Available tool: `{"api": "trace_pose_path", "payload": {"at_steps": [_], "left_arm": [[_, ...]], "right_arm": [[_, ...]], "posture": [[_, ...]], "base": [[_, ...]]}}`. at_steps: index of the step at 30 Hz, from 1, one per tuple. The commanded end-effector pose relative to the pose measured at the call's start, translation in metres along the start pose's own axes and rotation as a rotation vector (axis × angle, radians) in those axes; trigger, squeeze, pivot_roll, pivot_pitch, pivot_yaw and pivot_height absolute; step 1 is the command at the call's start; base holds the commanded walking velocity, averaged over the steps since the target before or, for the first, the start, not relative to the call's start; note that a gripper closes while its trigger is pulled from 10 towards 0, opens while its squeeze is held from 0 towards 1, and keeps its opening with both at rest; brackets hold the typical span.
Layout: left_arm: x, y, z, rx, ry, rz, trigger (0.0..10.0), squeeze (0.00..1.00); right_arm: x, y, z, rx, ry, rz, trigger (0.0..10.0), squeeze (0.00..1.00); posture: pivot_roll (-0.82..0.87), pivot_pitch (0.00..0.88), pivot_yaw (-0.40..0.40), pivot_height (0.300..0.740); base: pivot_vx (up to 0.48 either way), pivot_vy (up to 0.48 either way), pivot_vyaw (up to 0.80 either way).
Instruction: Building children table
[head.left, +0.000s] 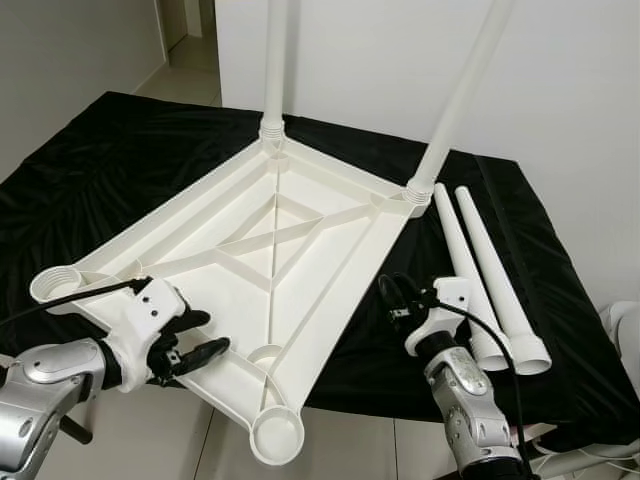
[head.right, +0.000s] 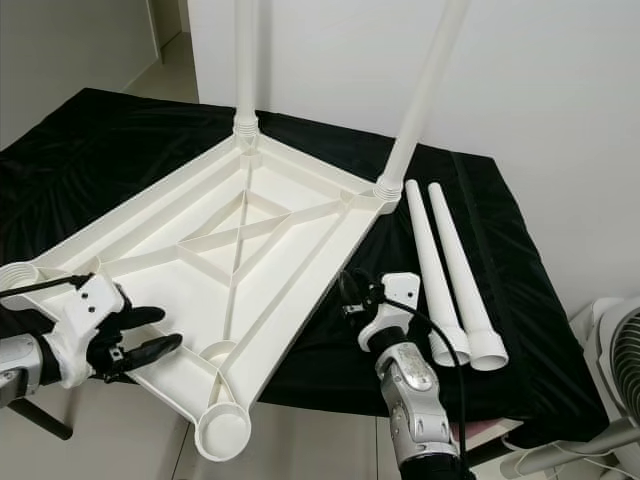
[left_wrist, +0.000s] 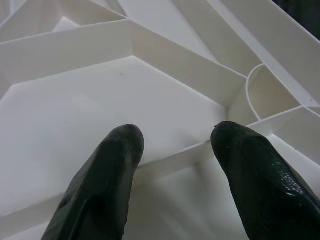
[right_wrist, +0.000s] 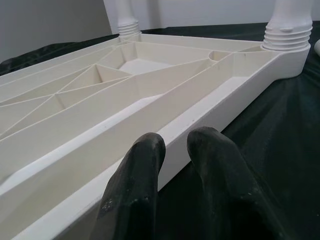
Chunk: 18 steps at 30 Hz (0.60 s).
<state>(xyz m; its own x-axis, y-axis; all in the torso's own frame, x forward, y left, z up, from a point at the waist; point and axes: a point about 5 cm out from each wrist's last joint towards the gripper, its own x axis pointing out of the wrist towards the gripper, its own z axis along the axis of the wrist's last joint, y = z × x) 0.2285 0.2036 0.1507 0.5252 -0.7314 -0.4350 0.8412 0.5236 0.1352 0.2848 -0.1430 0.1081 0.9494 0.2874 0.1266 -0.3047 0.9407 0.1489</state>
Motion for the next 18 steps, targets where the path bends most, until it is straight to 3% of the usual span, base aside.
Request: {"api": "trace_pose_path", "payload": {"at_steps": [1,15,18], "left_arm": [[0.000,-0.026,-0.010,-0.034,0.046,-0.338,10.0,0.00],[-0.006,-0.028,-0.007,0.009,0.074,-0.341,10.0,0.00],[-0.008,-0.028,0.006,0.006,0.008,-0.327,10.0,0.00]], "right_arm": [[-0.002,-0.002,-0.001,-0.010,0.017,0.006,10.0,0.00],[-0.001,-0.002,-0.002,-0.021,0.024,0.018,10.0,0.00],[-0.002,-0.002,-0.002,-0.019,0.024,0.014,10.0,0.00]], "posture": [[0.00,0.044,-0.109,0.740],[0.00,0.040,-0.115,0.740],[0.01,0.042,-0.114,0.740]], "base": [[0.000,0.000,0.00],[0.000,0.000,0.00],[0.000,0.000,0.00]]}}
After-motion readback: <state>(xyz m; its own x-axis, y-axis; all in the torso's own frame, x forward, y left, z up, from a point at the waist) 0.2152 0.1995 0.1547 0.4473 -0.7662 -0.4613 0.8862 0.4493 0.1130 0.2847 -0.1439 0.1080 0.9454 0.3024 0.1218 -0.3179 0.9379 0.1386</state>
